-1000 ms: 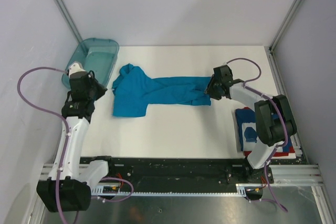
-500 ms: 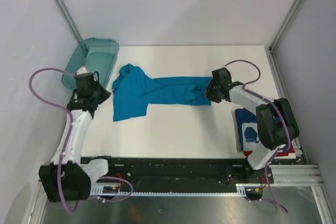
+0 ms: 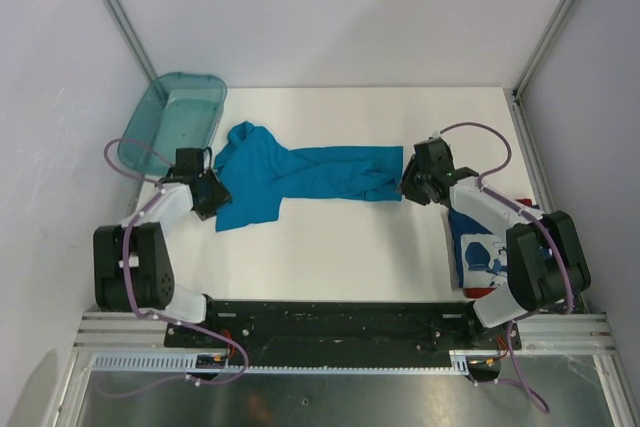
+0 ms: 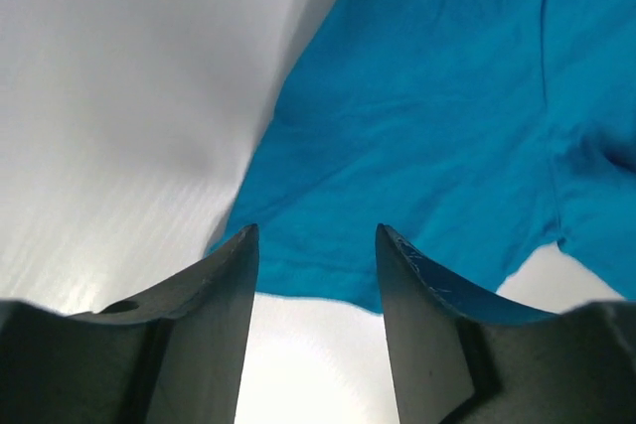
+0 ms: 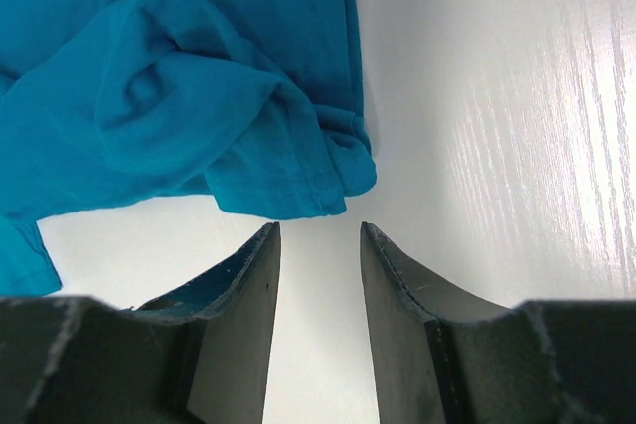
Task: Fold and stack the t-shirts
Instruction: Flatten out the tshirt
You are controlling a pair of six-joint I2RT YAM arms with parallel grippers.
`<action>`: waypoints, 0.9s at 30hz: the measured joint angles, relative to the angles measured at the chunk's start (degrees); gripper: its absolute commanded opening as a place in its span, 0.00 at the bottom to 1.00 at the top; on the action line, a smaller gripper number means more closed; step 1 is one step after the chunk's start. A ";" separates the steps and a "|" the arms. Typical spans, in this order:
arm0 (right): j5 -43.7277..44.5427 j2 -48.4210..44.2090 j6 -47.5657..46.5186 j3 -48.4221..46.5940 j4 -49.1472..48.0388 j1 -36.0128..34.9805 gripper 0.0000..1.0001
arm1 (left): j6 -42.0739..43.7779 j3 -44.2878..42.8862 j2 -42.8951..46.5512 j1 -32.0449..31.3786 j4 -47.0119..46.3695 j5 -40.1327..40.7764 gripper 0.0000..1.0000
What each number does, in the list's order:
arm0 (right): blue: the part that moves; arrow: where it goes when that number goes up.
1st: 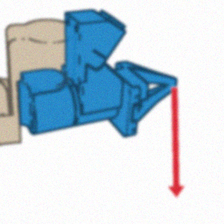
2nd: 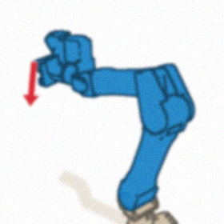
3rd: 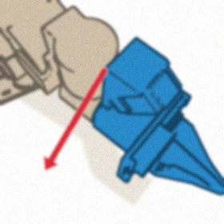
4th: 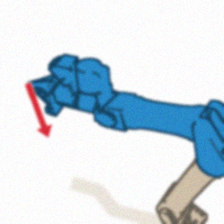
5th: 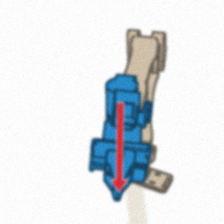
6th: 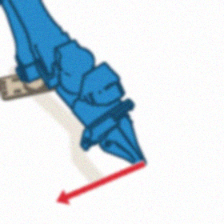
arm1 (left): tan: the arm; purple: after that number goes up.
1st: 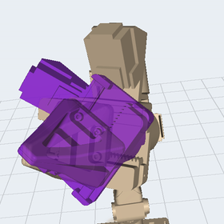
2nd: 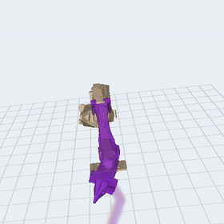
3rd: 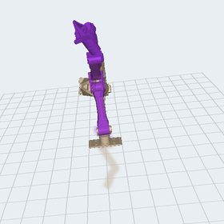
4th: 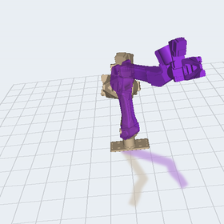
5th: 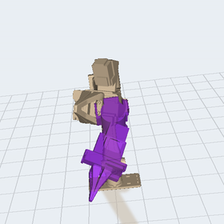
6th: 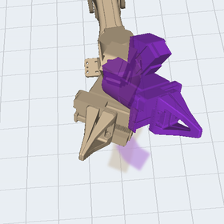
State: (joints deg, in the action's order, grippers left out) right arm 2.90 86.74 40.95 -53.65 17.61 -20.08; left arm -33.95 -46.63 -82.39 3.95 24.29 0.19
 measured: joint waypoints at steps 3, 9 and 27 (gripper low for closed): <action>-0.42 -1.18 0.00 0.94 -0.15 0.20 0.42 | 1.01 -3.76 -4.00 -0.63 -0.15 3.08 0.57; -1.27 -2.03 -0.02 1.66 -0.83 0.48 0.42 | 4.31 -12.26 -12.44 -1.31 -3.26 8.39 0.60; -3.80 -4.70 -0.02 4.09 -1.66 1.20 0.42 | 7.43 -17.53 -22.51 -2.71 -5.77 6.86 0.01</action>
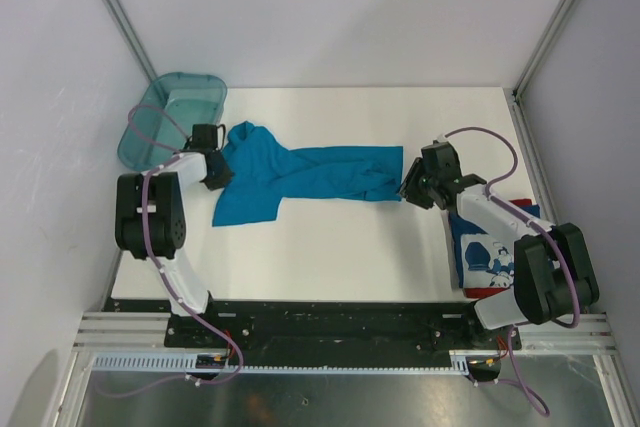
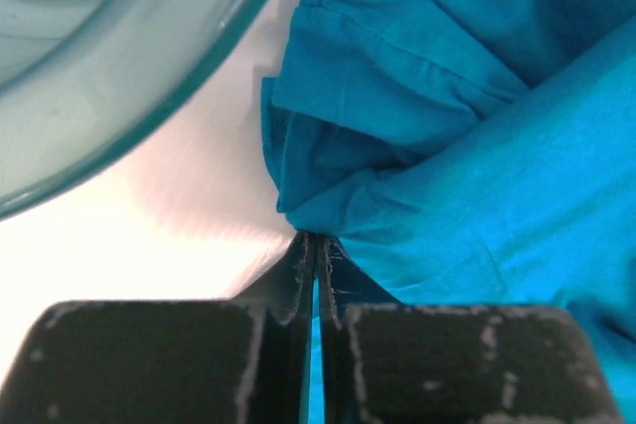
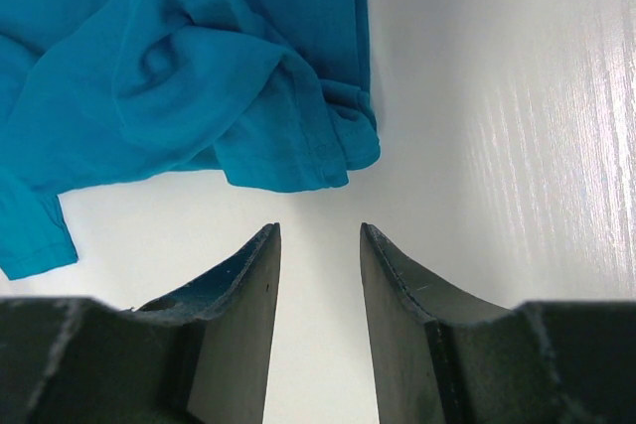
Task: Fold and stack the t-shirts
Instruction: Flatten out the tshirt
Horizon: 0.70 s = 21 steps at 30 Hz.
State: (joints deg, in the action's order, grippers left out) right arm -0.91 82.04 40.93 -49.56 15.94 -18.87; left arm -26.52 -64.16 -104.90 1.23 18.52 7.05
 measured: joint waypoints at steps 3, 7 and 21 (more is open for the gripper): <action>-0.07 0.00 0.00 0.04 0.00 -0.02 0.41 | -0.13 0.83 0.81 -0.11 0.04 -0.13 0.00; -0.04 0.02 0.00 0.17 -0.15 -0.02 0.39 | -0.76 3.17 6.10 -0.11 1.53 -0.09 0.00; -0.07 4.42 0.13 1.25 -3.26 -0.20 0.35 | -1.92 5.49 27.21 -0.11 5.29 1.36 0.00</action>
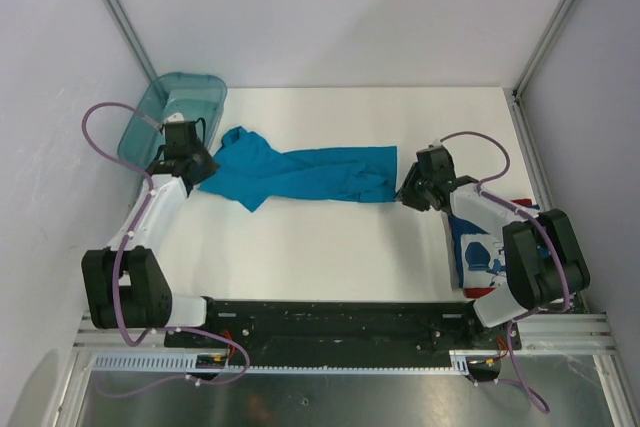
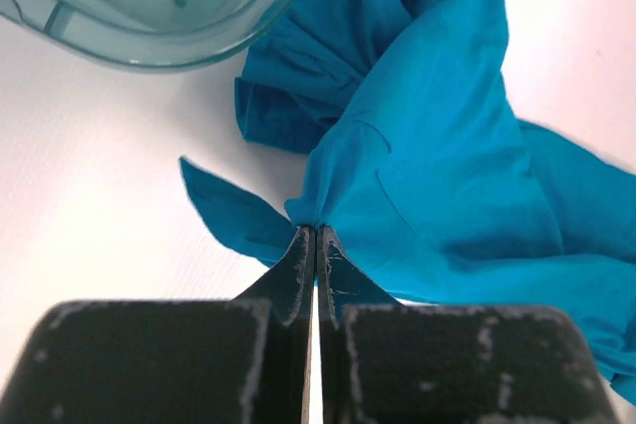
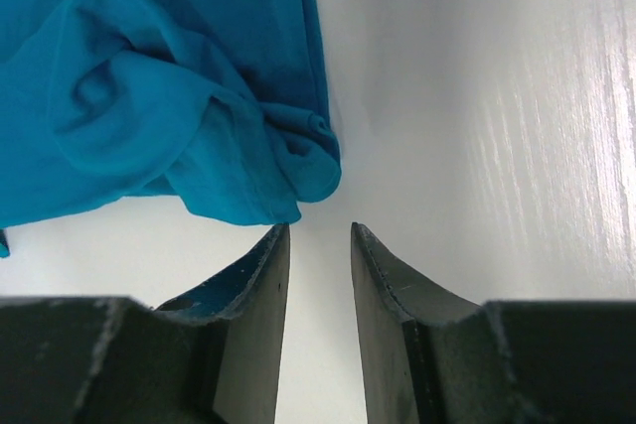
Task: Fold and stack the t-shirts
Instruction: Flatten out the tshirt
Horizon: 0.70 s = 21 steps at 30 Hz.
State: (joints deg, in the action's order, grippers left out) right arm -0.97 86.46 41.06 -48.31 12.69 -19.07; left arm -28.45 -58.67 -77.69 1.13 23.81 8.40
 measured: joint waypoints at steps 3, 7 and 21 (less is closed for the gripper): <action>-0.22 0.57 0.46 0.00 -1.51 -0.17 0.34 | 0.00 0.35 -0.02 0.00 0.94 -0.04 0.00; -0.39 1.20 0.94 0.02 -3.23 -1.09 0.34 | 0.00 0.39 -0.02 0.00 1.22 -0.26 0.00; -0.48 6.34 0.98 -0.37 -5.33 -2.60 0.32 | 0.04 0.39 -0.48 0.00 1.29 -1.14 0.00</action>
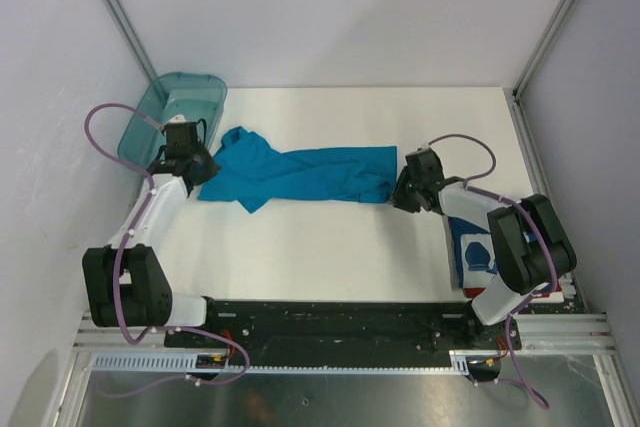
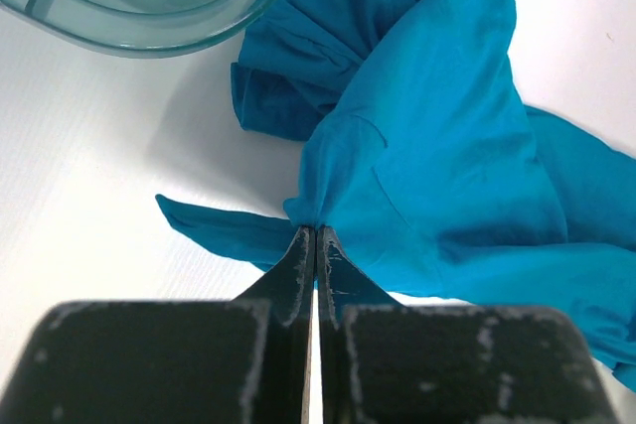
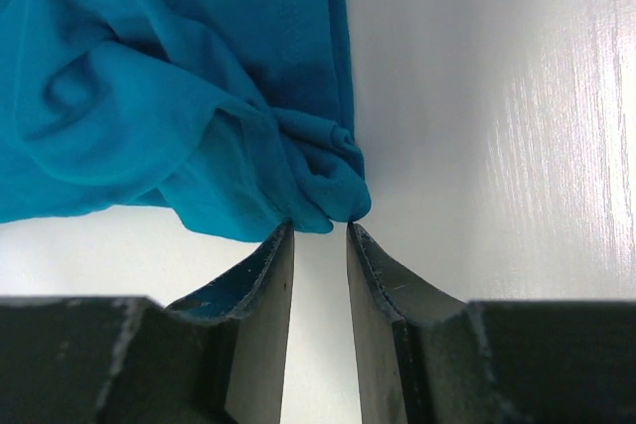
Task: Fold and stack the t-shirts
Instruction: Flatten out the tshirt
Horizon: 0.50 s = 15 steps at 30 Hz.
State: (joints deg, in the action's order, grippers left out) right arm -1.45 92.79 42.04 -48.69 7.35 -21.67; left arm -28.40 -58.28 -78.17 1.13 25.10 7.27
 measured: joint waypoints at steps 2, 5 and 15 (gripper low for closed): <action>0.09 0.02 0.00 -0.17 0.00 -0.02 0.32 | 0.00 0.00 -0.04 0.00 0.00 0.00 0.00; 0.09 0.13 0.00 -0.63 -0.11 -0.02 0.32 | 0.00 0.00 -0.13 0.00 0.04 -0.07 0.00; 0.09 0.42 0.39 -2.67 -0.37 -0.61 0.17 | 0.02 0.00 -0.17 0.00 0.17 -0.17 0.00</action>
State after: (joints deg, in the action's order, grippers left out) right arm -1.37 93.21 42.44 -51.35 6.98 -22.28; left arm -28.38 -58.28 -78.35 1.13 25.28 7.09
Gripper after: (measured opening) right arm 0.261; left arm 0.005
